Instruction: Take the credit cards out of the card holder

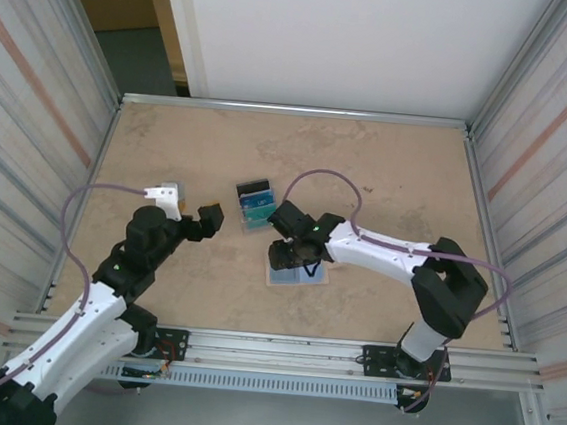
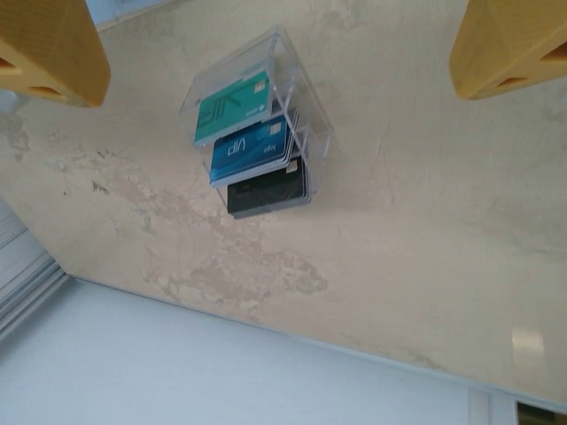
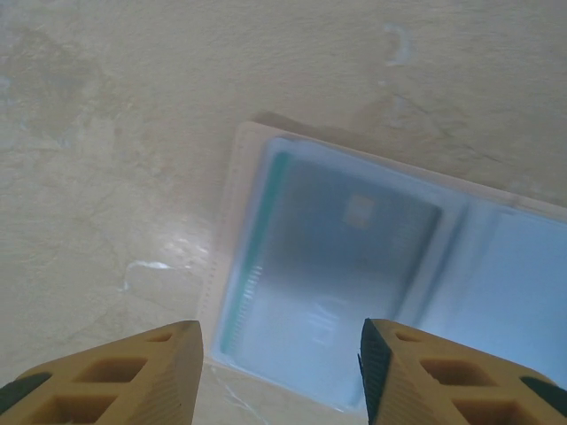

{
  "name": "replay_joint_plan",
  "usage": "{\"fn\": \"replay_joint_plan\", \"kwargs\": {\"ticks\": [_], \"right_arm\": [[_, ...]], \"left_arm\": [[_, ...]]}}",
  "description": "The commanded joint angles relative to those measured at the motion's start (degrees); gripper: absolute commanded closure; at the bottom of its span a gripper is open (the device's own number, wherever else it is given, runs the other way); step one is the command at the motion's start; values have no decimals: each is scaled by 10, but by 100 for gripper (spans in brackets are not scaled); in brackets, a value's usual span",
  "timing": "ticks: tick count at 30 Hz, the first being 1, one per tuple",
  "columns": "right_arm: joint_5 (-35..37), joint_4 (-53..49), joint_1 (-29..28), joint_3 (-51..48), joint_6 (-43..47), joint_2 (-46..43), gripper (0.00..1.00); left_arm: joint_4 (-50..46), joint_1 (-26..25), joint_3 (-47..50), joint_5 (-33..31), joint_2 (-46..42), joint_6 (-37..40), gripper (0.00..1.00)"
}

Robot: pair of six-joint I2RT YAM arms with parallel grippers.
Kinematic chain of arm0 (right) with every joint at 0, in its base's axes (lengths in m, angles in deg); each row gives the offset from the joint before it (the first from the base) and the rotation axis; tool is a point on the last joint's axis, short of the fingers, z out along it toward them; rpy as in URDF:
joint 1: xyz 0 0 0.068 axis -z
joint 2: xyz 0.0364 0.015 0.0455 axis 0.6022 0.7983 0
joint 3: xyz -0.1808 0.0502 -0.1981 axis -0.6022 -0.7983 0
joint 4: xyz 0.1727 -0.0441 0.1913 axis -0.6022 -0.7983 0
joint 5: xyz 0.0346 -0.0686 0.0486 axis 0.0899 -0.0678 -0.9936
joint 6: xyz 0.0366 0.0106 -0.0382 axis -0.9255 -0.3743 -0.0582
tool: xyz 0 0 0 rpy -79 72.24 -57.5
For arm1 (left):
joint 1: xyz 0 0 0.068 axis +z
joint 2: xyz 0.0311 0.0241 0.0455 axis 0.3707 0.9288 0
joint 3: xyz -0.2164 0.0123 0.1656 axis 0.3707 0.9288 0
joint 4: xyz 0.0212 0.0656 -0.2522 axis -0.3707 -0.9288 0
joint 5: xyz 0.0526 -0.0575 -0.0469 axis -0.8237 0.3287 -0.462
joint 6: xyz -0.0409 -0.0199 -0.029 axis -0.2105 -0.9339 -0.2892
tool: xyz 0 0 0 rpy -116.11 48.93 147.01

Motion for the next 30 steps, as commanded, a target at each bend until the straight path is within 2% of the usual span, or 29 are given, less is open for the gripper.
{"fn": "replay_joint_plan", "kwargs": {"ticks": [1, 8, 18, 27, 30], "right_arm": [[8, -22, -3, 24, -9, 26, 50], [21, -36, -3, 38, -16, 69, 49], [11, -23, -3, 15, -29, 82, 48], [-4, 5, 10, -23, -33, 48, 63], [-9, 11, 16, -34, -33, 28, 71]], "left_arm": [[7, 3, 21, -5, -24, -31, 1], [-15, 3, 36, -6, -57, -46, 1], [-19, 3, 46, 7, -64, -63, 1], [-17, 3, 31, 21, -54, -51, 1], [-15, 3, 27, 20, -45, -50, 1]]}}
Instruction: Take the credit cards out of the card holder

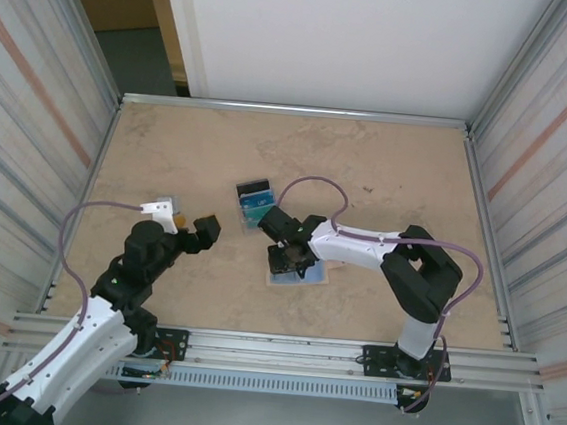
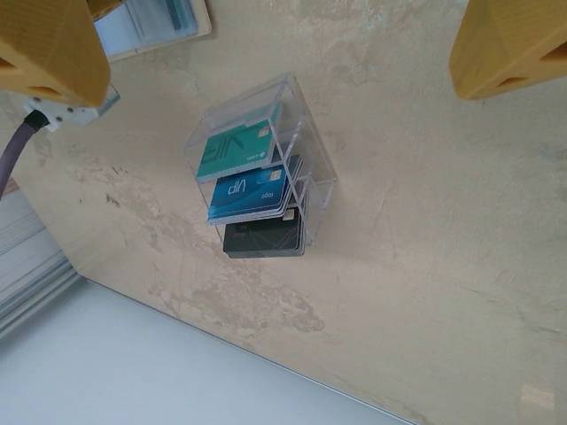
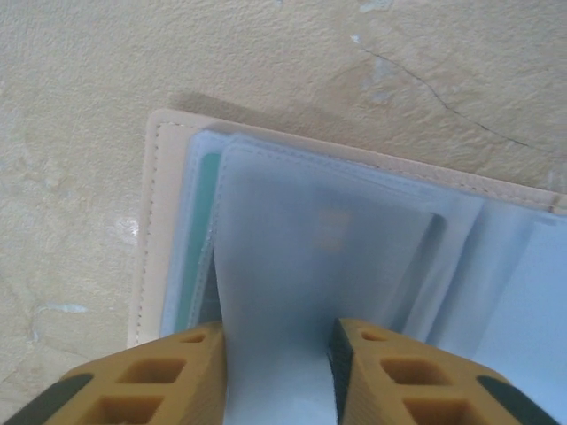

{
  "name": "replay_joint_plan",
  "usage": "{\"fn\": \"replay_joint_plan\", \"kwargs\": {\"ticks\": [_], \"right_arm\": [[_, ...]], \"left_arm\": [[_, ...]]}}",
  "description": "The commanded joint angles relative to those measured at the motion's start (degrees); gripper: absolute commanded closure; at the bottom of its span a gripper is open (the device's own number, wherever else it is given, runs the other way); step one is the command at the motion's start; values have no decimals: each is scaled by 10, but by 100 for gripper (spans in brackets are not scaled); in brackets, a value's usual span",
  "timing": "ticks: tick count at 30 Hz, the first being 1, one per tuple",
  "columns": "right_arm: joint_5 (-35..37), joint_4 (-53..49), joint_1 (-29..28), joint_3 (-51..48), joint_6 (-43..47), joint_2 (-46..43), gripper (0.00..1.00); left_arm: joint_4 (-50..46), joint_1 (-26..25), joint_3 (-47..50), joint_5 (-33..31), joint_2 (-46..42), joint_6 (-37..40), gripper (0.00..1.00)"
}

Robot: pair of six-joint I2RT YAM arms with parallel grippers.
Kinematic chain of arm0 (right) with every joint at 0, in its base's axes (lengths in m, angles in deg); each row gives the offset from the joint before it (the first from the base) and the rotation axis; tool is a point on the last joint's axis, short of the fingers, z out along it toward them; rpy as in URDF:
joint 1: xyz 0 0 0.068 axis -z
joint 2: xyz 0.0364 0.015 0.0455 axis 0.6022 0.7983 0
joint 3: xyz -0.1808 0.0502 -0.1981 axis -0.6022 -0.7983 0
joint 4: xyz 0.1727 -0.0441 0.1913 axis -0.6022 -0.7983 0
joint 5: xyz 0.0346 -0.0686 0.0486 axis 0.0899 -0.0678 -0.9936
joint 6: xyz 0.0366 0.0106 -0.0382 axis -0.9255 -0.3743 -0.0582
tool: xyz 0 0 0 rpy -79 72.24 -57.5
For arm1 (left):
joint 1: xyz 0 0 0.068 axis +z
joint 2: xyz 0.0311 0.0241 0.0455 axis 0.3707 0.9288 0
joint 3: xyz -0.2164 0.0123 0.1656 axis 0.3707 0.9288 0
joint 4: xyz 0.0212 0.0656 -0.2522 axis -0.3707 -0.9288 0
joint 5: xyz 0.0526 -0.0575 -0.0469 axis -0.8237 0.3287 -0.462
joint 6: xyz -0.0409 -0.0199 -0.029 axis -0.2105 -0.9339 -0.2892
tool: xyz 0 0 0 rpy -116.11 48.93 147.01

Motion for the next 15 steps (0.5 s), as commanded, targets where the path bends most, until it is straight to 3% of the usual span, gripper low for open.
{"fn": "replay_joint_plan", "kwargs": {"ticks": [1, 4, 10, 15], "right_arm": [[-9, -6, 6, -18, -13, -28, 74], [6, -8, 8, -25, -10, -45, 80], [25, -12, 24, -33, -10, -62, 80], [44, -18, 40, -46, -15, -85, 77]], "left_arm": [[5, 2, -17, 7, 6, 4, 1], [9, -2, -17, 5, 7, 8, 1], [19, -21, -20, -14, 12, 22, 1], [28, -103, -25, -120, 36, 69, 1]]}}
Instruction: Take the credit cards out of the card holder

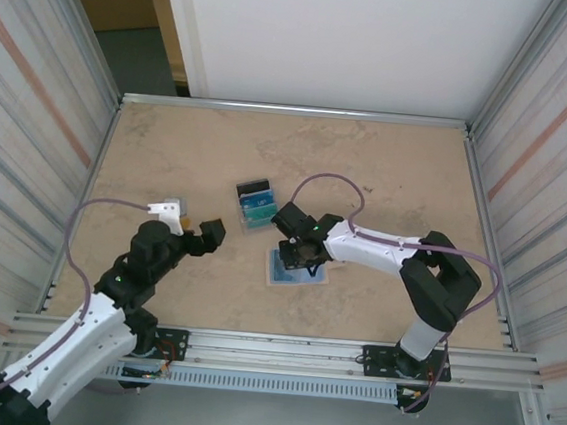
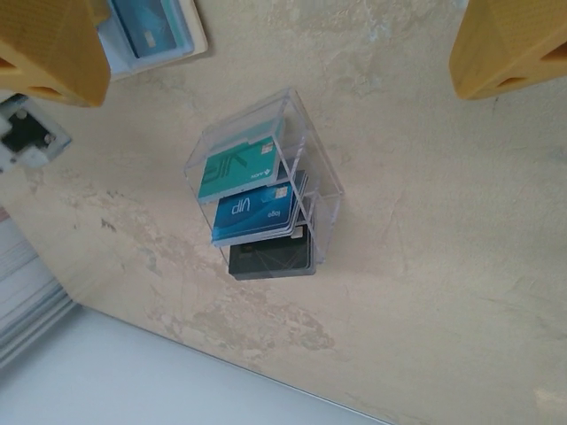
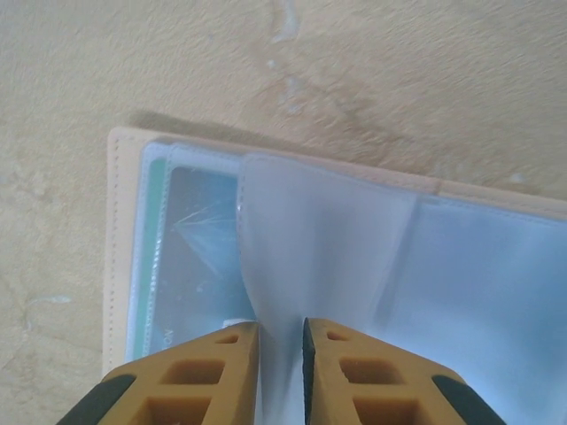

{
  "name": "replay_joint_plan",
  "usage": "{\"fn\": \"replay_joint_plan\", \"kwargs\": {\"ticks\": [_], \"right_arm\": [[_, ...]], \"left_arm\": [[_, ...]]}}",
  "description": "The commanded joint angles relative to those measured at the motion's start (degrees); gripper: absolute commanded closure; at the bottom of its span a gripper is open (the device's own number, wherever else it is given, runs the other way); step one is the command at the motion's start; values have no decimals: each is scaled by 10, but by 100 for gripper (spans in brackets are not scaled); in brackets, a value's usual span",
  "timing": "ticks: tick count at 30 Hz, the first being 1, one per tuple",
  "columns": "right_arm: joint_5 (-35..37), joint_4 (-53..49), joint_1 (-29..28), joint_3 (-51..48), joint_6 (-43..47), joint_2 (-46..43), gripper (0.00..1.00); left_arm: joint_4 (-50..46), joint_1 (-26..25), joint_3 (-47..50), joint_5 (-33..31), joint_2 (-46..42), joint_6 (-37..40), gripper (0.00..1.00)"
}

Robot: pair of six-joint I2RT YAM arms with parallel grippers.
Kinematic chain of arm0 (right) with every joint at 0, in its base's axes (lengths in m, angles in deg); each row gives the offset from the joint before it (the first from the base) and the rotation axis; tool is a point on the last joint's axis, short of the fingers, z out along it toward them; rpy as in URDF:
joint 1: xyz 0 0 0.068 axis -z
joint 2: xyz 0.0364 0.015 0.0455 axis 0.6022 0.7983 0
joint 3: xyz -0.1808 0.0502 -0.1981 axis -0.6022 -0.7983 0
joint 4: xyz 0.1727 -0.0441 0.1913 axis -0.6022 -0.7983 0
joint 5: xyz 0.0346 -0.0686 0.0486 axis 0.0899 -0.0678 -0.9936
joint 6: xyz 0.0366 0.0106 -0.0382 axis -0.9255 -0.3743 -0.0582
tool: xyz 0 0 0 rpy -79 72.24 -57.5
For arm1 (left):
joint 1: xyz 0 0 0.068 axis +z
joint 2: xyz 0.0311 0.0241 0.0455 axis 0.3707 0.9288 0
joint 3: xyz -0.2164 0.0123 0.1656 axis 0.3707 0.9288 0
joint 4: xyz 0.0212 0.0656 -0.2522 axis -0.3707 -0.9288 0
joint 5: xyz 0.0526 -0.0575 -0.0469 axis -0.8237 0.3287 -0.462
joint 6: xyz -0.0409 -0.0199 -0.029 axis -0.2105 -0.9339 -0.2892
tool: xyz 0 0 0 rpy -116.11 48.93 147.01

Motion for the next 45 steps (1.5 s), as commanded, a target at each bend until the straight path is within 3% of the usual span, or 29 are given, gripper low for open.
{"fn": "replay_joint_plan", "kwargs": {"ticks": [1, 6, 8, 18, 27, 34, 45], "right_arm": [[28, -19, 14, -15, -12, -33, 76], [32, -22, 35, -36, -17, -56, 73], [32, -22, 43, -44, -19, -63, 73], [27, -16, 86, -77, -42, -86, 74], [-7, 4, 125, -113, -61, -140, 75], [-123, 91, 138, -144, -71, -189, 76], [-248, 171, 144, -148, -100, -98, 84]], "left_arm": [[31, -60, -20, -106, 21, 52, 1], [54, -183, -47, -248, 106, 125, 1], [45, -207, -66, -269, 148, 128, 1], [52, -219, -100, -196, 291, 54, 1], [20, -248, -149, -200, 394, 65, 1], [21, -256, -177, -195, 459, 43, 1], [19, -241, -184, -152, 513, -16, 1]]}}
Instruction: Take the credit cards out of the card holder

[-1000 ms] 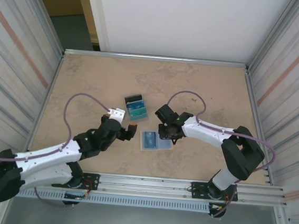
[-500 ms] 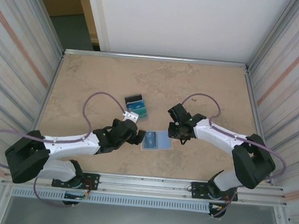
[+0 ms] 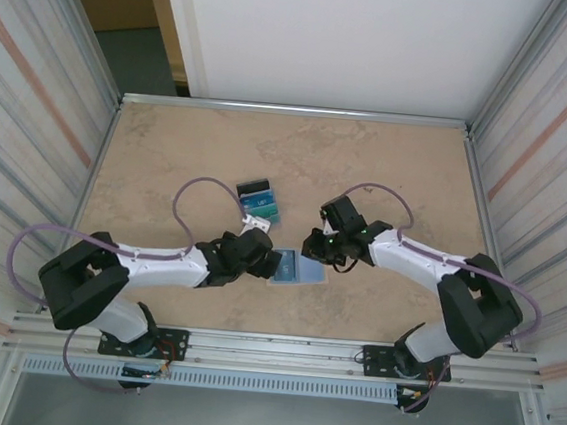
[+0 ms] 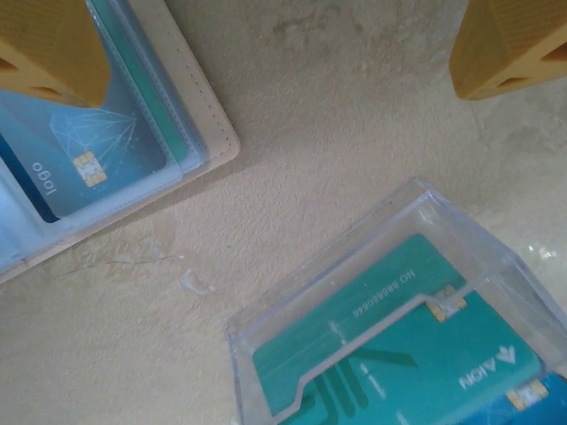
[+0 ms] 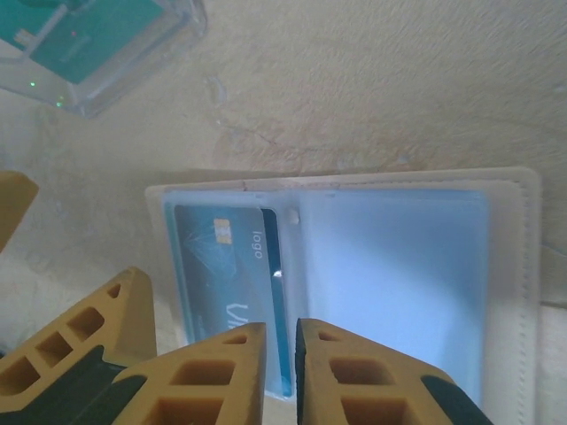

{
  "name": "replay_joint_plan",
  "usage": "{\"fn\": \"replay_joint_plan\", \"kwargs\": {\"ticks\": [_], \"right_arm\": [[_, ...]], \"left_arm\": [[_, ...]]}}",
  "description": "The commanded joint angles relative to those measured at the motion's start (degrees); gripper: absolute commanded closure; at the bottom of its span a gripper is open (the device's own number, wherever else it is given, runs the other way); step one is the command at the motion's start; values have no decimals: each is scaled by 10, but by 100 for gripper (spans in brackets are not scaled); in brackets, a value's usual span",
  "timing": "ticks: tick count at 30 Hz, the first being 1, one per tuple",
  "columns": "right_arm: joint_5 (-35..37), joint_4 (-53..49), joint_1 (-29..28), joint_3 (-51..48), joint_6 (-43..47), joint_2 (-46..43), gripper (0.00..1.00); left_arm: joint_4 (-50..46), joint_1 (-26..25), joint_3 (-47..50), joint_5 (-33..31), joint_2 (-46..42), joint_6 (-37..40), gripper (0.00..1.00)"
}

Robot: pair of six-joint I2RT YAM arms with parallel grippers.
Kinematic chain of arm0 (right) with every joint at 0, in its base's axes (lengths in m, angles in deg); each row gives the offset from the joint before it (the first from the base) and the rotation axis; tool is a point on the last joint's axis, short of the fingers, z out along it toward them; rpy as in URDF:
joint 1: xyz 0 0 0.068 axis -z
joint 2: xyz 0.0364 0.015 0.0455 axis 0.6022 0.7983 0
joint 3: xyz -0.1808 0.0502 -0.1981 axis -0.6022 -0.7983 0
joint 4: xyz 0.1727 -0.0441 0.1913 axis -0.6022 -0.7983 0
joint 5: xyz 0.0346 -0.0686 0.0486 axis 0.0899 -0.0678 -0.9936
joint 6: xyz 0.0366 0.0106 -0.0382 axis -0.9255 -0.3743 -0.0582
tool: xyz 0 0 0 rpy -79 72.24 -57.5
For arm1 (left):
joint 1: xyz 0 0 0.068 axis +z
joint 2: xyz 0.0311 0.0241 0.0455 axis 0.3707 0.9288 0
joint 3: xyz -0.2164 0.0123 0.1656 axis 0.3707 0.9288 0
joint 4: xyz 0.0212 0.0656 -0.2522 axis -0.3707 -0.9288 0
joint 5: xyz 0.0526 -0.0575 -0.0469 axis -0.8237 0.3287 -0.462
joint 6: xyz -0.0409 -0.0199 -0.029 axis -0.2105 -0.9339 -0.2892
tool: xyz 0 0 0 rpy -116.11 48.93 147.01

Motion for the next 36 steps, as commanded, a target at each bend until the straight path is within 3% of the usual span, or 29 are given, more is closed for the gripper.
{"fn": "replay_joint_plan", "kwargs": {"ticks": [1, 7, 36], "right_arm": [[-57, 30, 8, -2, -15, 29, 84], [-96, 65, 18, -18, -18, 45, 83], [-130, 144, 24, -60, -30, 84, 83]], "left_arm": [[-11, 4, -16, 8, 12, -31, 1], [-26, 4, -20, 15, 24, -35, 1], [-111, -17, -55, -15, 66, -34, 1]]}}
